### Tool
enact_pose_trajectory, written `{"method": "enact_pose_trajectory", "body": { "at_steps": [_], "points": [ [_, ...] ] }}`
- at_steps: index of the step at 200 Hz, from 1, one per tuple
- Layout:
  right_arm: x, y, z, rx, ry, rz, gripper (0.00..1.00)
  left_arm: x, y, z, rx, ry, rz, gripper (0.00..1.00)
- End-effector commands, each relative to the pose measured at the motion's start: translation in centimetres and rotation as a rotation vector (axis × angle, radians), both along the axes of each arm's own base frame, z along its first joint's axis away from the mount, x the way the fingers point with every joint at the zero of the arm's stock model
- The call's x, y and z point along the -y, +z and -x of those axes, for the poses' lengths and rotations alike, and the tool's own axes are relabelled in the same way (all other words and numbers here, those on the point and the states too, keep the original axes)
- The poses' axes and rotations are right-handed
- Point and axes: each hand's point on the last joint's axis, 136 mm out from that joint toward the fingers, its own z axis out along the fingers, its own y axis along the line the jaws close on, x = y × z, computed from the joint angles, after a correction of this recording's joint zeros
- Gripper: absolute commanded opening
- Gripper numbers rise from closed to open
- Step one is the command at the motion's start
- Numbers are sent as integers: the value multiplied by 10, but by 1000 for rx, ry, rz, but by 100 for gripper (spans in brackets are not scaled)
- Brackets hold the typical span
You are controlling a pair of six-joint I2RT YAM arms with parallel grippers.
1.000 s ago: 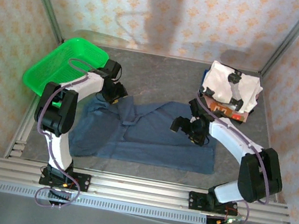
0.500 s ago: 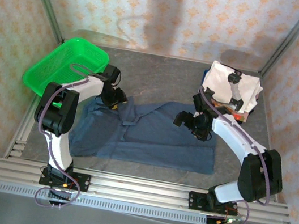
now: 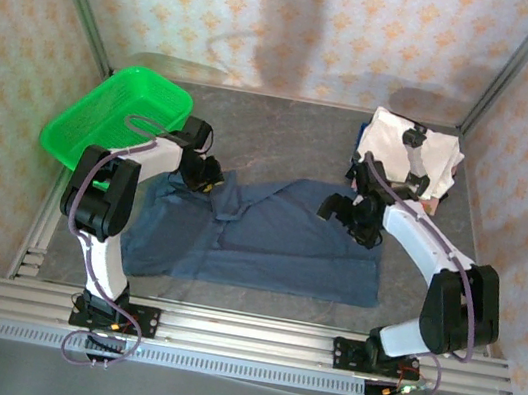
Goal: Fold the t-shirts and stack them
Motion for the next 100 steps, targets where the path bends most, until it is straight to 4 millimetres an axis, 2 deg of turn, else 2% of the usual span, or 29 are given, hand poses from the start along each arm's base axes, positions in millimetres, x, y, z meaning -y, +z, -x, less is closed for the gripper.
{"method": "enact_pose_trajectory", "body": {
  "at_steps": [1,22,48,69,100],
  "points": [
    [31,2,-4,-8,-77,67,100,-3,21,-5,61,-10,-5,16],
    [61,2,-14,-8,-188,59,100,-6,39,-11,93,-24,-29,7],
    [93,6,-38,28,-267,94,98,-12,70,-16,150,-45,-78,0],
    [105,4,-60,36,-260,137,91,-17,93,-17,191,-47,-103,0],
    [112,-8,-89,41,-219,192,76,-23,119,-13,232,-46,-126,0]
  ]
}}
